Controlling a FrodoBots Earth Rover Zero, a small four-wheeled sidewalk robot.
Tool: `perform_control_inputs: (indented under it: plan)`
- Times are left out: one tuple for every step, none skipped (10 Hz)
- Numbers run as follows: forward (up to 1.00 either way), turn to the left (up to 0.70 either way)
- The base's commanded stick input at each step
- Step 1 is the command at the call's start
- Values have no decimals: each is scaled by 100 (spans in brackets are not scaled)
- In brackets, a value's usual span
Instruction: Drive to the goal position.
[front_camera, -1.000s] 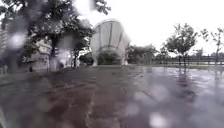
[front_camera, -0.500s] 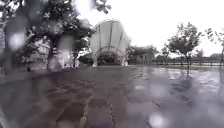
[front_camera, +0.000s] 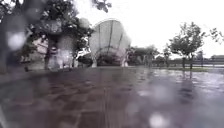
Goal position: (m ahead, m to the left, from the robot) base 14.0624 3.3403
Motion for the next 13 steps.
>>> perform_control_inputs:
  plan:
    - [100,0]
    - [100,0]
    - [100,0]
    - [100,0]
    - [100,0]
    - [100,0]
    - [100,0]
    - [100,0]
    - [100,0]
    - [100,0]
    - [100,0]
    - [100,0]
    - [100,0]
